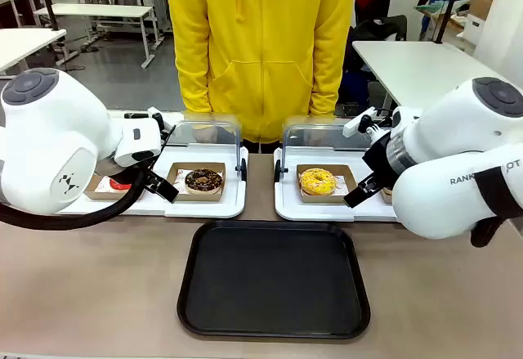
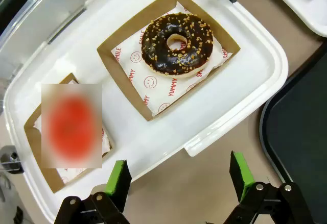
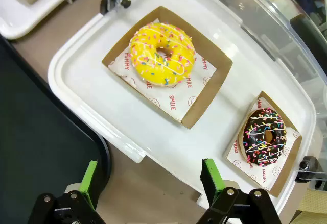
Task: Move the first donut from the left to the tray.
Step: Pick up the Paper togo box containing the Donut indicated by the person and place it on the Handle tray.
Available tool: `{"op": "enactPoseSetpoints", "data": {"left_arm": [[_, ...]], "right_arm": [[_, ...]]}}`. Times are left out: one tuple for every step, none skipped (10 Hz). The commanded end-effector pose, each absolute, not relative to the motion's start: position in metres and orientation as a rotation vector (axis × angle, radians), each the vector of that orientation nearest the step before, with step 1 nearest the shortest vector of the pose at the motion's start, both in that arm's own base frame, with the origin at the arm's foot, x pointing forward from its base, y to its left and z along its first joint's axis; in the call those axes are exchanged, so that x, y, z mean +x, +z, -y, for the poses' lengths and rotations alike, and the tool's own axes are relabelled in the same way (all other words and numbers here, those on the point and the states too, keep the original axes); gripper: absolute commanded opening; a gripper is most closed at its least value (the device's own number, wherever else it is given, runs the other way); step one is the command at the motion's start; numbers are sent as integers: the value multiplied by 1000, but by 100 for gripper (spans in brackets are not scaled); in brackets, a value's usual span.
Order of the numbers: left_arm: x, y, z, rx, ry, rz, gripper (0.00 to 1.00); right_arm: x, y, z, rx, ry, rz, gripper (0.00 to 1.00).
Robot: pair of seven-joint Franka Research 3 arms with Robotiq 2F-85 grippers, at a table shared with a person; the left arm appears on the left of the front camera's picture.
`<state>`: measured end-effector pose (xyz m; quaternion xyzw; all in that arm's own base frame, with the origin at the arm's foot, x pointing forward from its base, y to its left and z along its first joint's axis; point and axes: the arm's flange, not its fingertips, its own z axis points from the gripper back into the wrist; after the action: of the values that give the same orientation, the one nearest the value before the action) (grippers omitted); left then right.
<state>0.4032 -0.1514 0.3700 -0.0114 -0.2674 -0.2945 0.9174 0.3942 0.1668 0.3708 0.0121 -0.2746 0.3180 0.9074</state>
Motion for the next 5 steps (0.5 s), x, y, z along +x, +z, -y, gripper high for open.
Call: {"op": "enactPoseSetpoints", "data": {"left_arm": [[403,370,151,-23,-606,550,100],[403,370,151,-23,-606,550,100],[403,370,151,-23,-606,550,100],[403,370,151,-23,-606,550,100],[403,370,151,-23,-606,550,100]], "right_arm": [[394,371,-167,25,656,567,100],[394,371,-167,25,656,567,100],[394,371,-167,25,656,567,100],[394,371,-167,25,656,567,100],[394,371,-167,25,656,567,100]]}}
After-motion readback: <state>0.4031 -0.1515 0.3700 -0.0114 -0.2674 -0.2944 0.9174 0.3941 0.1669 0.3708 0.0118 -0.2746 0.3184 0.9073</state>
